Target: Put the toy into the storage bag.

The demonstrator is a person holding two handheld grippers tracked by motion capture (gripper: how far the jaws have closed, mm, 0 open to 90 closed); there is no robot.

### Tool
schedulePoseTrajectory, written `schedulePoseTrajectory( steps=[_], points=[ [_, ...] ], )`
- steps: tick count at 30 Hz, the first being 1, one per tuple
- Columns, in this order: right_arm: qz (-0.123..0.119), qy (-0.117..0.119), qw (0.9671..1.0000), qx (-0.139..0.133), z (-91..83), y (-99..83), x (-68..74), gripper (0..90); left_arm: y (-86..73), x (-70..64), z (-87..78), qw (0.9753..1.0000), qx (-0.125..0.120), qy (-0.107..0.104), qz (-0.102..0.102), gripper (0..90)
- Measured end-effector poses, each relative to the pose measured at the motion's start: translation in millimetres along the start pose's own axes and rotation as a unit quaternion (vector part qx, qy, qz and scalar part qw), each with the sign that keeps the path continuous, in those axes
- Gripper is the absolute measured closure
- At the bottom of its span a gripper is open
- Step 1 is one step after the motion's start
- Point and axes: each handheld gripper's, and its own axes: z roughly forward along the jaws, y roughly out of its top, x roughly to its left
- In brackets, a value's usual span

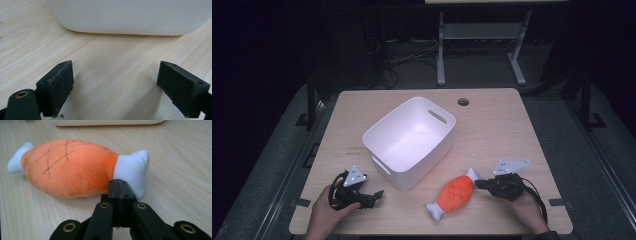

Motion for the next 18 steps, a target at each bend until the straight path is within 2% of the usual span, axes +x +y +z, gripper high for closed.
schedulePoseTrajectory(
  steps=[18],
  points=[
    [-0.013,-0.008,0.9999,0.001,21.8,27.9,-7.1,89.5,0.1,0.0,-0.2,1.0000,0.001,0.000,0.000,12.8]
  ],
)
